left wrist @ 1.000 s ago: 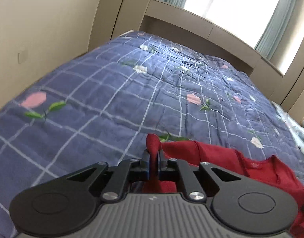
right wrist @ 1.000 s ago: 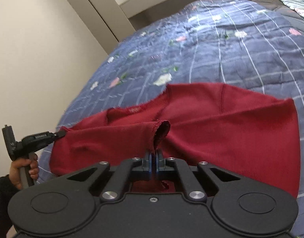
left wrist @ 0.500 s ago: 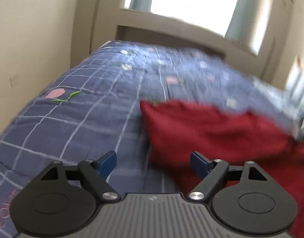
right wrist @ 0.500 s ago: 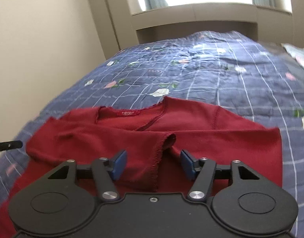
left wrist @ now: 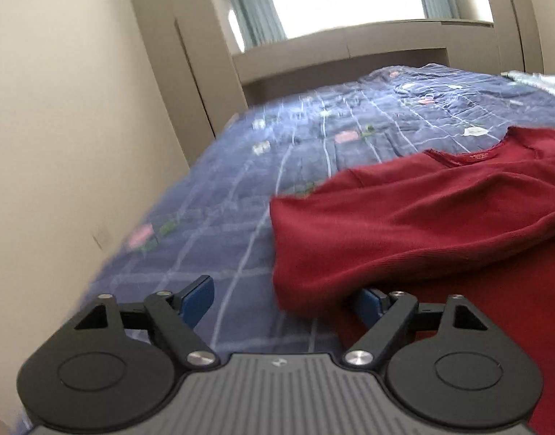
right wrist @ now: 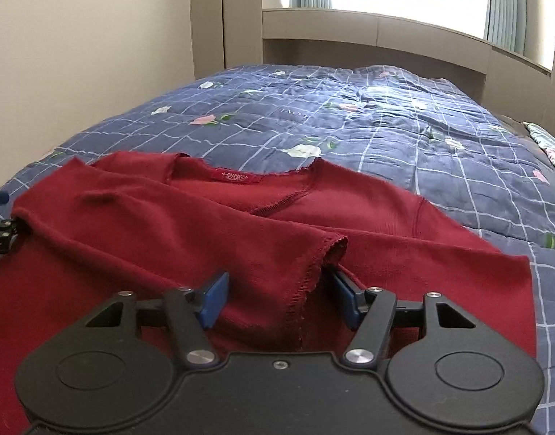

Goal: Fold small clothes

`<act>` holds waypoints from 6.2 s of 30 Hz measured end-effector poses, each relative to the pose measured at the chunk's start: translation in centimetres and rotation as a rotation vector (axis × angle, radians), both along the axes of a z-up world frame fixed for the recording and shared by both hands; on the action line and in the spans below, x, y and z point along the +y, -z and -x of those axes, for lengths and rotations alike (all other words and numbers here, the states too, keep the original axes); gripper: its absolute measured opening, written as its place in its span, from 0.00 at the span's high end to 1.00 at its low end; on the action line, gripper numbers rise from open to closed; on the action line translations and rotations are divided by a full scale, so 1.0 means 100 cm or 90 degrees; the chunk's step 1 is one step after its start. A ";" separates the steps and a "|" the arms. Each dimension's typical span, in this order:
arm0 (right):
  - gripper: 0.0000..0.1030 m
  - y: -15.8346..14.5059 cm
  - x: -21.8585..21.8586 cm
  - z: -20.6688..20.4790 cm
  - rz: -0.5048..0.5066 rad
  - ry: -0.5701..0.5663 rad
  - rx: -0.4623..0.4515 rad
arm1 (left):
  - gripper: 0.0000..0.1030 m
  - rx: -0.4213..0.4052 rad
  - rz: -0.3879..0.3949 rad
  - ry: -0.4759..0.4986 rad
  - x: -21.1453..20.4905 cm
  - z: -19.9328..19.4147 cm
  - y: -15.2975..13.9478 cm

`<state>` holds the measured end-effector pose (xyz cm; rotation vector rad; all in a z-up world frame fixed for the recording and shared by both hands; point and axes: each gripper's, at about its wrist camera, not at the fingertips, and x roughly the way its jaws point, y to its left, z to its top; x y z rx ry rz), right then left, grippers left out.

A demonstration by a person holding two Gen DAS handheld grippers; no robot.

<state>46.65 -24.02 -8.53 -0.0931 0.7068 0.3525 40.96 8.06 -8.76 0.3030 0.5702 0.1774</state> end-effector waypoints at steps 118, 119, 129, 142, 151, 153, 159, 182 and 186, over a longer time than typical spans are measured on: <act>0.08 -0.043 -0.031 0.384 0.099 -0.108 -0.062 | 0.00 0.149 0.050 0.301 -0.105 0.296 -0.015; 0.12 -0.039 -0.025 0.382 0.118 -0.125 -0.065 | 0.00 0.150 0.047 0.301 -0.105 0.296 -0.015; 0.37 -0.015 0.002 0.386 0.234 -0.194 -0.148 | 0.00 0.155 0.049 0.317 -0.107 0.294 -0.014; 0.92 -0.052 -0.006 0.363 0.107 -0.175 -0.143 | 0.04 0.134 0.022 0.357 -0.140 0.291 -0.011; 0.92 -0.069 -0.009 0.362 0.068 -0.161 -0.139 | 0.41 0.106 -0.017 0.243 -0.123 0.276 -0.015; 0.92 -0.069 -0.010 0.362 0.065 -0.159 -0.137 | 0.46 0.105 -0.030 0.237 -0.117 0.277 -0.016; 0.92 -0.057 -0.006 0.367 0.100 -0.172 -0.121 | 0.95 0.110 -0.099 0.257 -0.106 0.286 -0.012; 0.96 -0.088 -0.012 0.443 0.156 -0.300 -0.016 | 0.97 0.201 -0.104 0.446 -0.090 0.380 -0.064; 0.96 -0.100 -0.013 0.465 0.135 -0.333 0.056 | 0.97 0.235 -0.086 0.491 -0.086 0.405 -0.074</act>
